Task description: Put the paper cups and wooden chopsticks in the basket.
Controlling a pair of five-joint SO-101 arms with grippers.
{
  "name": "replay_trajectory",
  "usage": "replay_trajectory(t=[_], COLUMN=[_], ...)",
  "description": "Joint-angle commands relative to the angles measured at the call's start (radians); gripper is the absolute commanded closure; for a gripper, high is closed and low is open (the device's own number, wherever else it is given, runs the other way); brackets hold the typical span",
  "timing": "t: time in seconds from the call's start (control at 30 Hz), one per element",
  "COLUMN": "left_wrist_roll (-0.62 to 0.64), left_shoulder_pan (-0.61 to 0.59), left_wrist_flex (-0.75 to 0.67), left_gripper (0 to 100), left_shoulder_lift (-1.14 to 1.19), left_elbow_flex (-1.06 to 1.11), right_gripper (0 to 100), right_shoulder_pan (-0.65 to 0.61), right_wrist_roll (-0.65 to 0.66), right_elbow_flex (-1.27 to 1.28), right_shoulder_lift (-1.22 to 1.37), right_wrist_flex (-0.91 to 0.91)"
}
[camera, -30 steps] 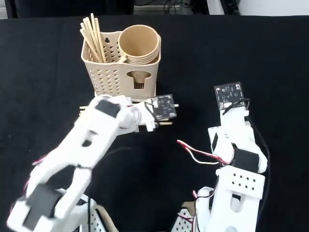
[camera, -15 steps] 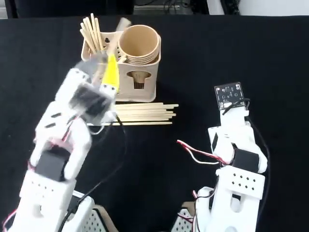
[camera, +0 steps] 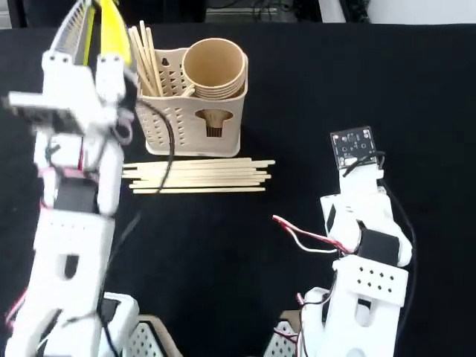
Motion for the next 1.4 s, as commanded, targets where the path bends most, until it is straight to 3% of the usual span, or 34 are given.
replay_trajectory(t=[0.0, 0.2, 0.47, 0.63, 0.87, 1.07, 1.13, 1.27, 1.37], left_wrist_roll=[0.054, 0.061, 0.055, 0.054, 0.061, 0.040, -0.074, -0.470, -0.664], left_shoulder_pan=[-0.044, -0.036, -0.012, -0.007, -0.051, -0.045, -0.030, 0.065, 0.128], left_wrist_flex=[-0.018, -0.025, -0.017, 0.021, 0.520, 0.855, 0.971, 1.247, 1.439], left_gripper=[97, 97, 97, 86, 81, 81, 81, 82, 83], left_shoulder_lift=[0.186, 0.394, 0.413, 0.402, 0.411, 0.350, 0.292, 0.207, 0.190], left_elbow_flex=[-0.120, -0.173, -0.094, -0.027, -0.329, -0.512, -0.538, -0.526, -0.460], right_gripper=[92.0, 92.0, 92.0, 92.0, 92.0, 92.0, 92.0, 92.0, 92.0], right_shoulder_pan=[0.011, 0.011, 0.011, 0.011, 0.011, 0.011, 0.011, 0.011, 0.011], right_wrist_roll=[0.008, 0.008, 0.008, 0.008, 0.008, 0.008, 0.008, 0.008, 0.008], right_elbow_flex=[-0.016, -0.016, -0.016, -0.016, -0.016, -0.016, -0.016, -0.016, -0.016], right_shoulder_lift=[-0.002, -0.002, -0.002, -0.002, -0.002, -0.002, -0.002, -0.002, -0.002], right_wrist_flex=[-0.017, -0.018, -0.018, -0.017, -0.017, -0.017, -0.017, -0.017, -0.015])
